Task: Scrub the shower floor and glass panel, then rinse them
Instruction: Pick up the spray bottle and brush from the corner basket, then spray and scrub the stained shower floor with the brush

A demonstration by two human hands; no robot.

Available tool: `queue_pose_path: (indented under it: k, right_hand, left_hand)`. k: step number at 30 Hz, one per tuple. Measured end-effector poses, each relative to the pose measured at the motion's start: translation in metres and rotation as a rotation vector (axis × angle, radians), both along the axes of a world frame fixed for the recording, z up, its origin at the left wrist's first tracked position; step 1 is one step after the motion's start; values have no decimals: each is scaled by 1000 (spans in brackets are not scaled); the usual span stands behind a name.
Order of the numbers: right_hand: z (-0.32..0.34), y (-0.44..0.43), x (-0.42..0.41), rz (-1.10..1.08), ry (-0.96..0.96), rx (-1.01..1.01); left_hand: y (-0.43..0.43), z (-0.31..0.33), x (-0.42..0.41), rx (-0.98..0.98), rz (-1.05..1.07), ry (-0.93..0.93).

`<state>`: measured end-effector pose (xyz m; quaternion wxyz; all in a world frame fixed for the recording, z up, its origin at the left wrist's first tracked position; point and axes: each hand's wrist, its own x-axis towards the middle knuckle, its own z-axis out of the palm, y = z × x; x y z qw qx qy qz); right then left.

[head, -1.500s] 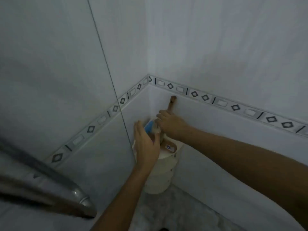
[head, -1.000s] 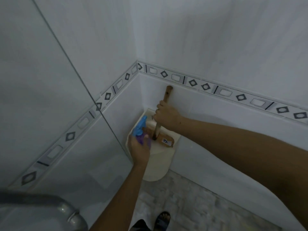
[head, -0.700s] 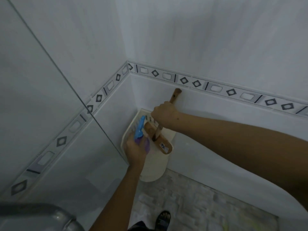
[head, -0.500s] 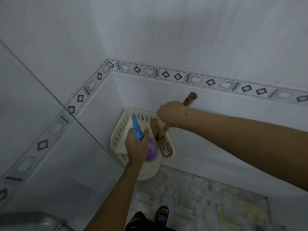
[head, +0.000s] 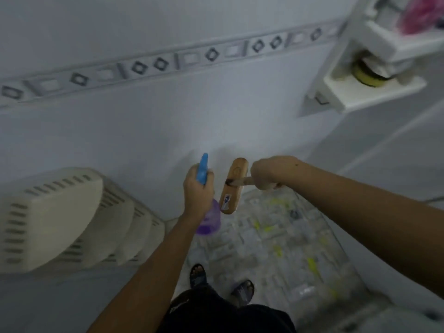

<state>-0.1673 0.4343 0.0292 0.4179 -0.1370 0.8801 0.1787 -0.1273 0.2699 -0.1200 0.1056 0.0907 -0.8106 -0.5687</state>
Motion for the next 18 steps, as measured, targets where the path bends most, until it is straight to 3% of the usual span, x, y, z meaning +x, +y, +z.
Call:
queue_pose_path:
  k: [6, 9, 18]
  right_hand:
    - [-100, 118, 27, -383, -95, -205]
    - [-159, 153, 49, -592, -50, -354]
    - [-437, 178, 62, -1226, 28, -480]
  left_hand:
    - [109, -59, -2, -31, -225, -41]
    - [142, -107, -1, -68, -332, -94]
    - [184, -343, -37, -246, -426, -222]
